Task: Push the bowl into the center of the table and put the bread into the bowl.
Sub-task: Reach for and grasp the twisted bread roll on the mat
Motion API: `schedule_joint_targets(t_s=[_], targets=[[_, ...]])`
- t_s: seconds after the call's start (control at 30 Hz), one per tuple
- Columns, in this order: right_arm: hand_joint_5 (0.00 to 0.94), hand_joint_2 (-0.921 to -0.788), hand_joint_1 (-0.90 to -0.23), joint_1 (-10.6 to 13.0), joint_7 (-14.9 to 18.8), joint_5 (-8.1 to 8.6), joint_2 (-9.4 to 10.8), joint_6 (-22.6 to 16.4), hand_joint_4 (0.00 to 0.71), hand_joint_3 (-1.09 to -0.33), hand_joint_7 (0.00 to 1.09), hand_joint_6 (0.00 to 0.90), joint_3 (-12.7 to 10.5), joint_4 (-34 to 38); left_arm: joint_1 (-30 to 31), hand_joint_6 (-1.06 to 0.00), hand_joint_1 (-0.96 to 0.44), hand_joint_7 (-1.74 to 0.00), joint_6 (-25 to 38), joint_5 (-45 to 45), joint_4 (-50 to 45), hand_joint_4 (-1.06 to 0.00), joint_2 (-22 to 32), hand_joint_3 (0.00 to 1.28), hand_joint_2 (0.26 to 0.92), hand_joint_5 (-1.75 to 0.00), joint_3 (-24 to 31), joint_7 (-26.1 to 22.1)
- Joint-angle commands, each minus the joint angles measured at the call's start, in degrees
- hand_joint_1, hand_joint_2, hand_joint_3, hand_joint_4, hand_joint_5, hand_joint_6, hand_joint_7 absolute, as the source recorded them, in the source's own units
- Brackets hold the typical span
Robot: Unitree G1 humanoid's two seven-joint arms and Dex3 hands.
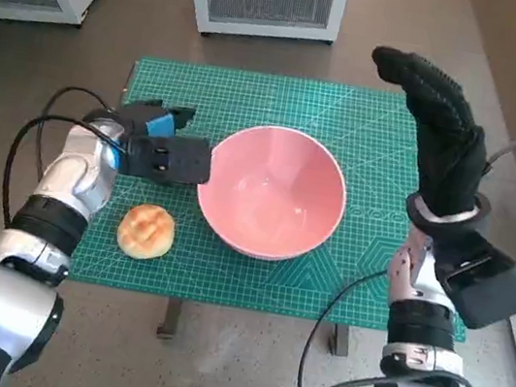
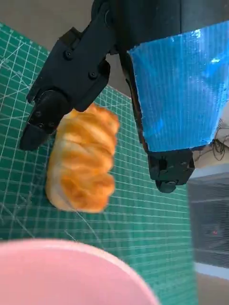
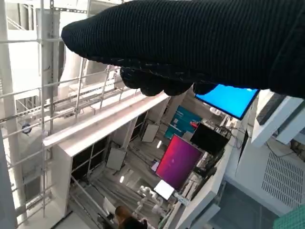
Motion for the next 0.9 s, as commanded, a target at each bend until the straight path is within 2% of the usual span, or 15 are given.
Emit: schedule_joint_targets(t_s=[0.03, 0.27, 0.47, 0.6, 0.77, 0.8, 0.87, 0.9], targets=[[0.005, -0.921, -0.579, 1.77, 0.07, 0.21, -0.18, 0.91, 0.205, -0.729, 0.59, -0.001, 0.3, 0.21, -2.18, -0.18, -0.48, -0.05, -0.84, 0.84, 5.0, -0.05, -1.78, 0.01, 0.689, -0.01, -1.52, 1.94], [0.005, -0.921, -0.586, 2.32, 0.95, 1.64, -0.53, 1.95, 0.207, -0.718, 0.6, -0.001, 0.2, -1.26, -2.45, -0.2, -0.43, -0.04, -0.61, 0.37, 9.37, -0.06, -3.67, 0.01, 0.698, -0.01, -2.33, 3.36], [0.007, -0.921, -0.588, 3.16, 1.18, 2.59, -0.75, 2.36, 0.211, -0.709, 0.6, 0.001, 0.22, -3.31, -2.11, -0.25, -0.31, -0.05, -0.41, 0.16, 11.16, -0.12, -4.44, 0.02, 0.724, -0.02, -2.38, 6.08], [0.011, -0.921, -0.587, 3.76, 1.63, 3.64, -0.75, 3.08, 0.222, -0.7, 0.61, 0.014, 0.38, -5.13, -1.85, -0.36, -0.2, -0.07, -0.6, -0.02, 11.95, -0.24, -4.75, 0.02, 0.76, -0.03, -2.37, 7.8], [0.012, -0.921, -0.59, 4.35, 2.81, 5.27, -0.78, 4.27, 0.229, -0.666, 0.61, 0.02, 0.37, -6.98, -1.58, -0.58, -0.11, -0.1, -1.32, 0.15, 12.39, -0.58, -4.53, 0.02, 0.82, -0.08, -2.73, 9.44], [0.012, -0.921, -0.596, 4.5, 3.09, 5.68, -0.8, 4.58, 0.23, -0.658, 0.6, 0.021, 0.37, -7.38, -1.58, -0.65, 0.06, -0.14, -1.6, 0.24, 12.44, -0.6, -4.39, 0.06, 0.856, -0.51, -2.84, 9.73], [0.012, -0.921, -0.599, 4.79, 3.54, 6.31, -0.79, 5.07, 0.232, -0.646, 0.6, 0.024, 0.34, -8.09, -1.68, -0.69, 0.21, -0.24, -2.01, 0.47, 12.52, -0.61, -4.07, 0.09, 0.888, -0.89, -3.13, 10.07], [0.011, -0.921, -0.603, 5.06, 3.76, 6.62, -0.75, 5.28, 0.233, -0.636, 0.6, 0.026, 0.33, -8.61, -1.88, -0.65, 0.13, -0.56, -2.21, 0.63, 12.48, -0.65, -3.77, 0.09, 0.9, -1.01, -3.32, 10.13]])
